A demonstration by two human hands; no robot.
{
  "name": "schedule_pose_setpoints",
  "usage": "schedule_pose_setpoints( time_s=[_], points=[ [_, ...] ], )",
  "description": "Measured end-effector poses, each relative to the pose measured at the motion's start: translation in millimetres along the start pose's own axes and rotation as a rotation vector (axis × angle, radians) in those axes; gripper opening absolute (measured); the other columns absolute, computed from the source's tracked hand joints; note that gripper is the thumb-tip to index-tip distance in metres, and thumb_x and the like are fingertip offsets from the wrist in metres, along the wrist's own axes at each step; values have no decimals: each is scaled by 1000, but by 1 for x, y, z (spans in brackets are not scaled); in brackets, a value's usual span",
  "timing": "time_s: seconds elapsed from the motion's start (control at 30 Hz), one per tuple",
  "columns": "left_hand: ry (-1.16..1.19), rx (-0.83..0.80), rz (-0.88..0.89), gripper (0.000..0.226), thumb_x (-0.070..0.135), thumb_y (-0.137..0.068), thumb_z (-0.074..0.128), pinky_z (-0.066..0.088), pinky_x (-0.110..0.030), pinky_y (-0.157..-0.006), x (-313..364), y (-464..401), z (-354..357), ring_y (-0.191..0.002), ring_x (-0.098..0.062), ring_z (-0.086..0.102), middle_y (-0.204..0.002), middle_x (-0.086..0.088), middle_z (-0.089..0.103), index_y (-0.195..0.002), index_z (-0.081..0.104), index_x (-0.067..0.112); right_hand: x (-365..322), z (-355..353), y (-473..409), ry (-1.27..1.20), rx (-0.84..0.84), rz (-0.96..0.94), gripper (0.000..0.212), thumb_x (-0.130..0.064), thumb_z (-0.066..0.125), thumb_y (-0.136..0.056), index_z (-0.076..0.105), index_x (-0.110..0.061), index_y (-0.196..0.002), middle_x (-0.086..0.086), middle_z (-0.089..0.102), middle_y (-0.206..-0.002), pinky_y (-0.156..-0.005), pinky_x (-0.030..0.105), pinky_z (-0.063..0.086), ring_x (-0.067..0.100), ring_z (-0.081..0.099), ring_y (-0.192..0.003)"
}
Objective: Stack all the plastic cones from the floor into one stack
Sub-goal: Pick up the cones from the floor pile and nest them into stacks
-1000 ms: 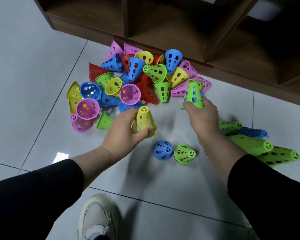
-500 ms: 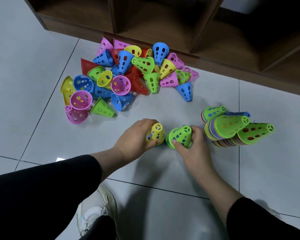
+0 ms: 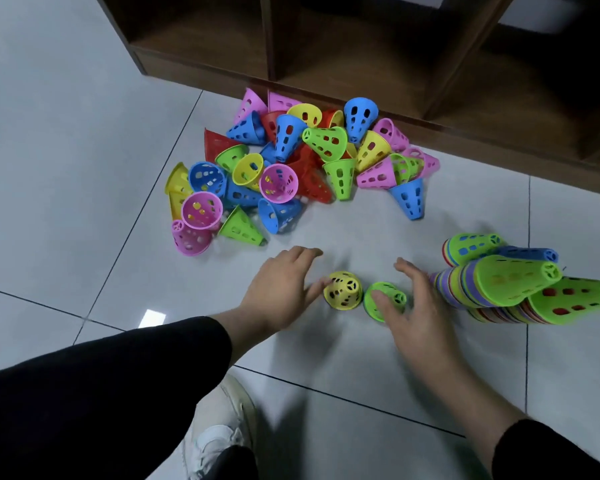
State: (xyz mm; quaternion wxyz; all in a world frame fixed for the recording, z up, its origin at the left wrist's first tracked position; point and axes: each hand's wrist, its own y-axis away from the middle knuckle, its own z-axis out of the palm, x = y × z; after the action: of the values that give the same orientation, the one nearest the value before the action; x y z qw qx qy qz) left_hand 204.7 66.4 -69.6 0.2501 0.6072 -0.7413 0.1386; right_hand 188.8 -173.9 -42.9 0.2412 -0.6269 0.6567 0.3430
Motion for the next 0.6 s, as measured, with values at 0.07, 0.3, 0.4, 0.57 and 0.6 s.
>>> schedule_pose_setpoints(
  time_s=[0.07,0.3,0.4,0.57,0.6],
  points=[
    [-169,76,1,45,42,-94,58,44,-43,-88,-24,-1,-17,-109,-31,57,-125,-5,59,-132,54,18,-17,2,-12,-19,37,-67,44,-53,60,-88,56,-28,-124,-12,55,-134,-104,11,31,-1,45,-125],
    [-707,-102,80,54,28,-87,63,35,-54,-107,-105,-19,-65,-136,-34,42,-146,-14,47,-138,51,15,-77,46,-91,184,-270,-126,33,-35,64,-94,58,-27,-126,-14,56,-116,-89,24,38,9,52,-111],
    [-793,-176,137,48,26,-94,54,30,-54,-112,-119,-28,-70,-141,-34,35,-150,-15,42,-141,49,18,-95,71,-121,384,-464,-267,50,-28,62,-96,48,-21,-143,0,50,-145,-105,31,39,19,46,-132],
    [-824,-202,213,52,7,-85,39,36,-50,-110,-121,-38,-70,-138,-38,37,-149,-18,42,-134,55,13,-105,103,-144,556,-564,-415,69,-12,59,-95,29,-26,-155,-6,34,-158,-111,40,38,21,35,-140],
    [-829,-206,212,53,6,-84,38,35,-50,-110,-121,-39,-69,-138,-38,36,-148,-19,43,-133,56,12,-105,108,-146,600,-553,-439,71,-10,58,-94,28,-27,-156,-7,33,-158,-108,41,40,22,36,-138]
  ],
)
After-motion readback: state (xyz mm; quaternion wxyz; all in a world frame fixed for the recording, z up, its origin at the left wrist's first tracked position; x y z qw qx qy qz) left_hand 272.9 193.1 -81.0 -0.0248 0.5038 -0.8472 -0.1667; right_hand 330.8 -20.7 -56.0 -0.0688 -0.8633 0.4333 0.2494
